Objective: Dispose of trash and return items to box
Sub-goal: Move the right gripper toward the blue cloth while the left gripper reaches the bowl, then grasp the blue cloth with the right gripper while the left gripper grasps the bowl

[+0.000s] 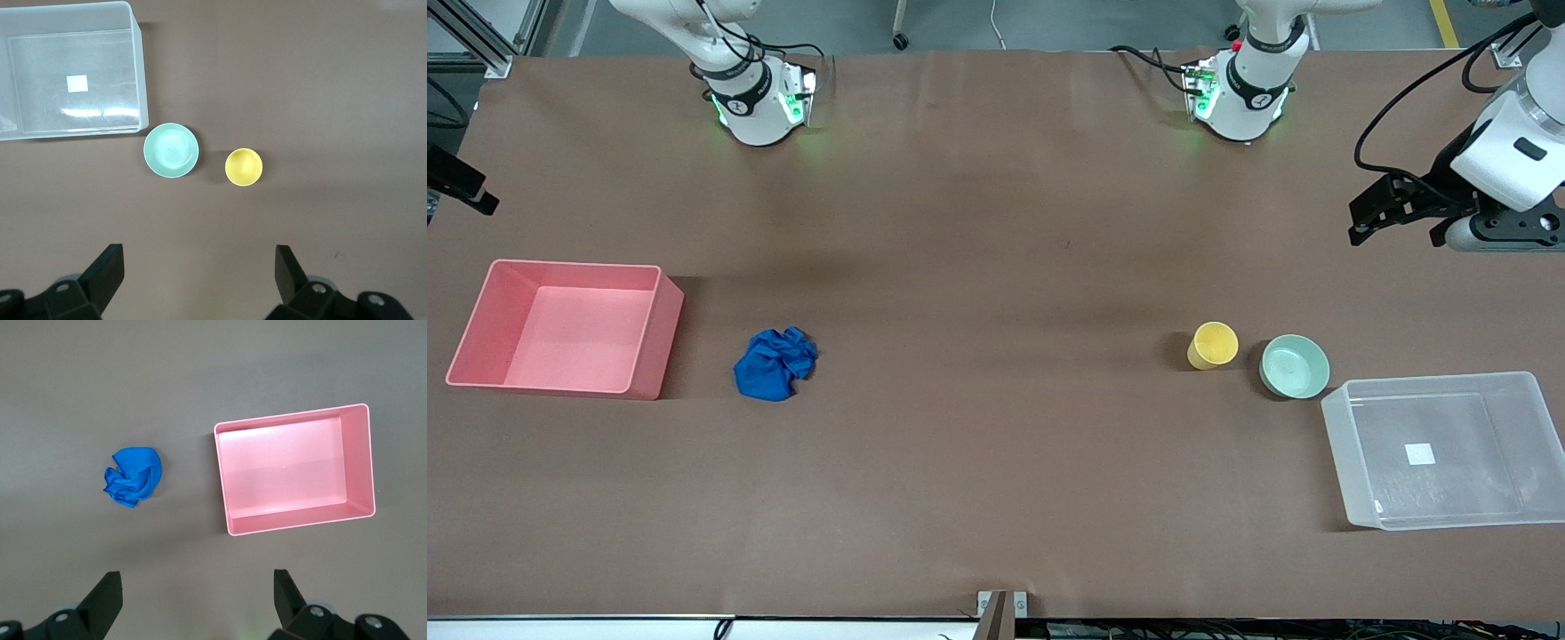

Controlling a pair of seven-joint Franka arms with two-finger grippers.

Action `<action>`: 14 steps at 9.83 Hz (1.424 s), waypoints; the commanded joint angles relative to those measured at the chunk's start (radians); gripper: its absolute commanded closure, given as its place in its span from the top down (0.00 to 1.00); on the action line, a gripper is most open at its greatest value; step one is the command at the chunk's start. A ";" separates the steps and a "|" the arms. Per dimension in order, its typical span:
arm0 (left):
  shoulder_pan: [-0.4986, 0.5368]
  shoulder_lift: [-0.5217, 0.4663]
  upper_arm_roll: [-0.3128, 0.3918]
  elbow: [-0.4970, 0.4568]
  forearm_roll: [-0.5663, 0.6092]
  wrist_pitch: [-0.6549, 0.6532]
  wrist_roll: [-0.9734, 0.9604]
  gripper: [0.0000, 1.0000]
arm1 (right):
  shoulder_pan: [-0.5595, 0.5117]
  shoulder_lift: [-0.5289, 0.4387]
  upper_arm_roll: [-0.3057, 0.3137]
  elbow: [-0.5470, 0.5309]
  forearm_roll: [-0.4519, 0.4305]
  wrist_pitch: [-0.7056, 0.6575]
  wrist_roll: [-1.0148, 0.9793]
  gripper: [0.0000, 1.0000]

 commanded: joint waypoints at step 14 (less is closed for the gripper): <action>0.203 0.236 0.001 -0.434 -0.006 0.644 0.216 0.99 | 0.060 0.380 0.185 -0.449 -0.011 0.830 0.368 1.00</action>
